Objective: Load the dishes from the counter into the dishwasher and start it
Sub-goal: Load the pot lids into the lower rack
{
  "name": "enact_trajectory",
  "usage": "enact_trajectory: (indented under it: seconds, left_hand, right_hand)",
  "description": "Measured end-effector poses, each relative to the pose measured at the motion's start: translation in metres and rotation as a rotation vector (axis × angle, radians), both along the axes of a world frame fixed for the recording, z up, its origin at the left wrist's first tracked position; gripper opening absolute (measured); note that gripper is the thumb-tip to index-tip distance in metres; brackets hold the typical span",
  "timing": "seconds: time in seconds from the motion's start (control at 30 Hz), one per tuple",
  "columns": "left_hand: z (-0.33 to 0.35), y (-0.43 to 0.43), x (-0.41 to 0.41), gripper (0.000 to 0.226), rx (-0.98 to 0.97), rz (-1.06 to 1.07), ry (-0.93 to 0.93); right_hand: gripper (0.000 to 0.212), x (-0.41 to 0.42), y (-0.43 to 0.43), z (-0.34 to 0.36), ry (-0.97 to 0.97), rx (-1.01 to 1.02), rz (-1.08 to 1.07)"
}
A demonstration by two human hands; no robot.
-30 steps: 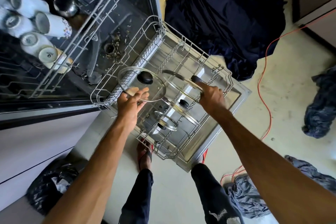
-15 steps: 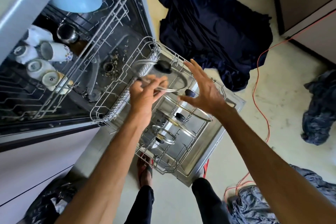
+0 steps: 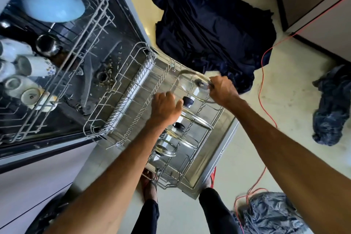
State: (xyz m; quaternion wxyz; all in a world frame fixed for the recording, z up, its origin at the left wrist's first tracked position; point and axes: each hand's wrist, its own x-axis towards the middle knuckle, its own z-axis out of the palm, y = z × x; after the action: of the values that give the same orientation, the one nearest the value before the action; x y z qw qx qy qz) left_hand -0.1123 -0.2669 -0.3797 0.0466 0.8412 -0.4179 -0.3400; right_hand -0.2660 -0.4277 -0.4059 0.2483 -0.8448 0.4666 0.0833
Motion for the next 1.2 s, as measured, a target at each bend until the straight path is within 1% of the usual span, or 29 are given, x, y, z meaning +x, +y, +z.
enact_trajectory:
  seconds: [0.07,0.13,0.17,0.23,0.27,0.4,0.57,0.63,0.7,0.73,0.8,0.93,1.0,1.1,1.2]
  left_hand:
    - [-0.012,0.007,-0.005,0.067,0.065,-0.016,-0.041]
    - [-0.016,0.007,-0.01,0.074,0.059,-0.013,-0.013]
    - [-0.015,0.006,-0.012,0.071,0.062,0.008,0.0]
    - [-0.011,0.003,-0.014,0.055,0.043,0.059,0.008]
    - [-0.01,0.002,-0.014,0.052,0.023,0.068,0.016]
    - [-0.009,0.003,-0.013,0.049,-0.005,0.08,0.053]
    - [-0.009,0.005,-0.014,0.046,-0.047,0.09,0.067]
    - [-0.013,0.007,-0.013,0.047,-0.046,0.097,0.08]
    - [-0.019,0.009,-0.012,0.054,-0.012,0.082,0.092]
    - [-0.023,0.009,-0.012,0.06,-0.001,0.056,0.092]
    - [-0.03,0.01,-0.011,0.064,0.018,0.043,0.094]
    - [-0.029,0.008,-0.01,0.07,0.025,0.042,0.091]
    - [-0.025,0.007,-0.01,0.071,0.025,0.015,0.103]
    - [-0.017,0.008,-0.01,0.056,0.03,-0.022,0.127]
    - [-0.018,0.009,-0.009,0.043,0.022,-0.075,0.143]
  right_hand:
    - [0.016,0.0,0.008,-0.016,0.086,0.045,0.06]
    - [0.017,0.0,0.015,-0.028,0.143,0.06,0.108]
    - [0.017,0.001,0.018,-0.033,0.149,0.051,0.119]
    - [0.018,0.005,0.022,-0.04,0.143,0.038,0.134]
    - [0.017,0.008,0.024,-0.041,0.138,0.04,0.138]
    - [0.017,0.019,0.023,-0.04,0.134,0.051,0.109]
    - [0.015,0.018,0.024,-0.047,0.179,0.065,0.198]
    - [0.013,0.017,0.022,-0.049,0.155,0.055,0.209]
    - [0.012,0.015,0.02,-0.05,0.129,0.087,0.212]
    - [0.014,0.012,0.021,-0.051,0.119,0.096,0.225]
    - [0.021,0.006,0.025,-0.053,0.115,0.107,0.242]
    - [0.022,-0.004,0.034,-0.059,0.098,0.159,0.184]
    - [0.022,-0.001,0.039,-0.062,0.145,0.134,0.148]
    - [0.022,0.009,0.05,-0.071,0.205,0.225,0.075]
    - [0.028,0.009,0.055,-0.078,0.202,0.263,0.082]
